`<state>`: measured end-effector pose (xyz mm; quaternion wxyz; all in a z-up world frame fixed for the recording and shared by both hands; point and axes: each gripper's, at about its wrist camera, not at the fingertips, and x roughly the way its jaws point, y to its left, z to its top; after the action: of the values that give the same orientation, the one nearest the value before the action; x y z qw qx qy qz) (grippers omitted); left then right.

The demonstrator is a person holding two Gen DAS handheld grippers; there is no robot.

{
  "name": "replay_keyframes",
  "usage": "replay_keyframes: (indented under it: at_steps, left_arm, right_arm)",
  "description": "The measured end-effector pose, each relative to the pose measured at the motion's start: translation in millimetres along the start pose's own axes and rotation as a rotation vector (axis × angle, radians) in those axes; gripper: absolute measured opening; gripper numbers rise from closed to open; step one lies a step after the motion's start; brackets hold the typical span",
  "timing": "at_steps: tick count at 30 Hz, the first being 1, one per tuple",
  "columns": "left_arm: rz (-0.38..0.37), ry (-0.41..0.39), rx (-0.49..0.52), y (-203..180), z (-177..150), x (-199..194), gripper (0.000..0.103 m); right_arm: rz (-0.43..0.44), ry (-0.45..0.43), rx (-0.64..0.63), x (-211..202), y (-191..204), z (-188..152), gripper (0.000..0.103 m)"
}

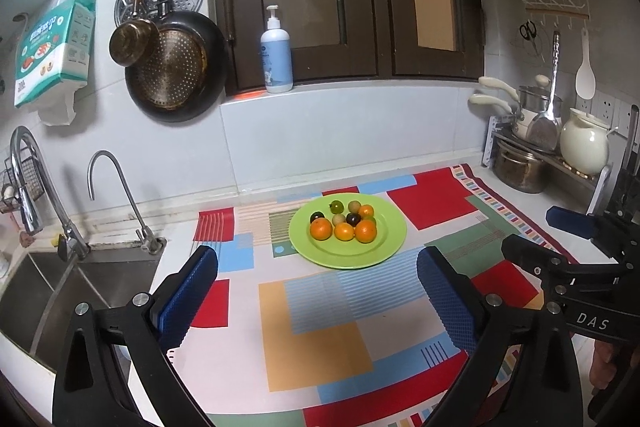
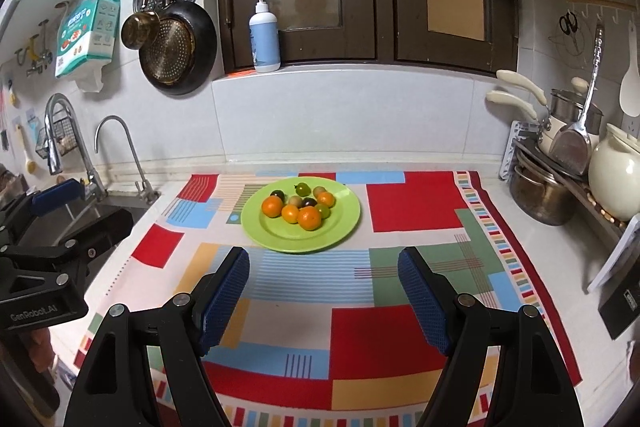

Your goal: Organize fruits

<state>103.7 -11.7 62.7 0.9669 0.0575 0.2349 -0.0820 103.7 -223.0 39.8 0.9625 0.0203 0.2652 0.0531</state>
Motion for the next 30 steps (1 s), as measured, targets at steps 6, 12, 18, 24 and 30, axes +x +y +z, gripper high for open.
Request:
replay_keyframes:
  at_steps: [6, 12, 18, 24, 30]
  left_arm:
    - [0.010, -0.010, -0.003, 1.2, -0.7, -3.3, 0.103]
    - [0.021, -0.018, -0.001, 2.4, -0.6, -3.8, 0.103]
    - [0.025, -0.020, 0.001, 3.2, -1.2, -2.8, 0.103]
    - [0.028, -0.019, 0.000, 4.2, -0.8, -2.4, 0.103]
    - [0.028, -0.021, -0.001, 5.0, 0.9, -1.2, 0.103]
  right_arm:
    - [0.003, 0.002, -0.001, -3.1, -1.0, -0.5, 0.077]
    - [0.003, 0.002, 0.000, -2.4, -0.9, -1.0, 0.077]
    - [0.000, 0.001, -0.001, -3.2, -1.0, -1.3, 0.077]
    - [0.001, 0.004, -0.001, -2.7, -1.2, -1.2, 0.077]
    - [0.003, 0.008, -0.001, -2.3, -1.4, -1.3, 0.077]
